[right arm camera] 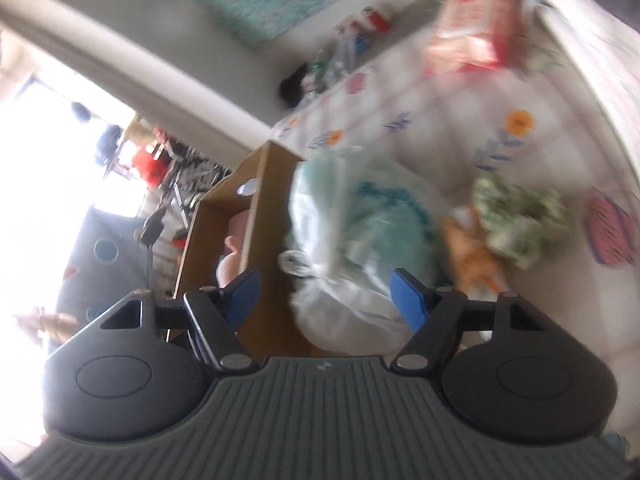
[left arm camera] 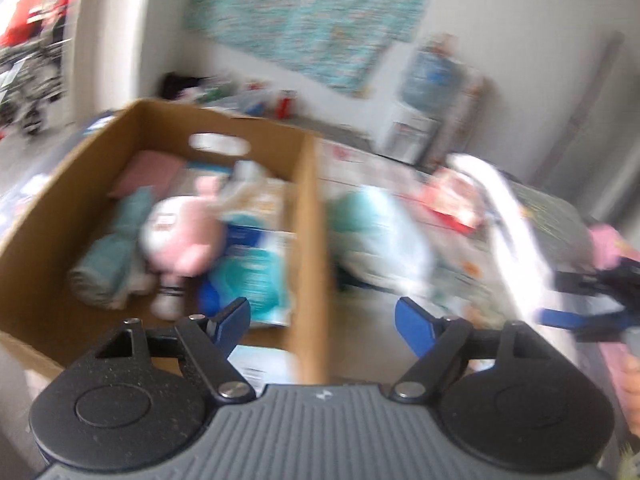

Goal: Organize soft objects
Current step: 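Reach the right tool to the orange-striped rolled towel and grasp it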

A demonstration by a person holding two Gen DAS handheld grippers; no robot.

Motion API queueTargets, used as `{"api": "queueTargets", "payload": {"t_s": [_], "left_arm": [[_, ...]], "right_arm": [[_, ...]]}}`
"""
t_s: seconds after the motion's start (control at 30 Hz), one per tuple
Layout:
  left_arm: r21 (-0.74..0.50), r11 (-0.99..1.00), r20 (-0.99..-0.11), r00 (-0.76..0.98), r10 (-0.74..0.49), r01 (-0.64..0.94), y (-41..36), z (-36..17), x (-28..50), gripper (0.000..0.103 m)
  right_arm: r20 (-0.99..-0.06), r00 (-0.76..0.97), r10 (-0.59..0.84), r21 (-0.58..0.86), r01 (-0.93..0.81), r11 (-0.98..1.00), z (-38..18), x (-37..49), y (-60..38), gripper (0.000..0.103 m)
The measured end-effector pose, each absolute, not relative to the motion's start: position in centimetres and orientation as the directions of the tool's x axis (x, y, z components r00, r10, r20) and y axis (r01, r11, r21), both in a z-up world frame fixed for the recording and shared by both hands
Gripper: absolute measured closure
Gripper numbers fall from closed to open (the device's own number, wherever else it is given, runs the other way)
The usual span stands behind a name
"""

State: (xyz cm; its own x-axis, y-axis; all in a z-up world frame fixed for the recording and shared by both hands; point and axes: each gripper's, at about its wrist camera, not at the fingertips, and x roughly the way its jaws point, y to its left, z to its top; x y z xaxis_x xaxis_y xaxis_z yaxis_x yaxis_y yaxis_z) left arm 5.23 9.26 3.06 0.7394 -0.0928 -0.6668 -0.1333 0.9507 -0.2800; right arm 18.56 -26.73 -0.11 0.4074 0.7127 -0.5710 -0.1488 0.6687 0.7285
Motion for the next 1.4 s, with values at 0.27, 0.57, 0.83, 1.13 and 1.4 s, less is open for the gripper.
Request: {"api": "queueTargets", "payload": {"t_s": [0.27,0.57,0.83,1.13,1.4], "left_arm": [[-0.211,0.968,-0.677,0.694,-0.245,0.136,-0.3,0.9,5.7,0.022],[-0.147,0.958,-0.738,0.618,-0.272,0.246,-6.3,-4.1,6.5,0.027],[-0.092,0.966,-0.791,0.571,-0.218,0.242,-7.5,-7.7,8.7,0.035],[-0.128,0.960,-0.769,0.587,-0.254,0.248,-7.3,-8.6,9.6,0.040],[-0.057,0.960,-0.760,0.612,-0.219,0.274,-8.6,-9.4,9.4,0.040]], "right_arm": [[-0.603,0.407,0.686,0.741,-0.033,0.671,-4.9,15.7,-30.7,0.031],[-0.635,0.375,0.676,0.726,-0.009,0.687,-8.0,16.0,-31.5,0.031],[-0.676,0.359,0.644,0.676,-0.049,0.736,-9.8,18.8,-30.1,0.031],[-0.738,0.351,0.577,0.577,-0.116,0.809,-12.4,22.2,-27.1,0.059],[-0.741,0.348,0.575,0.571,-0.124,0.811,-11.7,20.2,-28.1,0.068]]}}
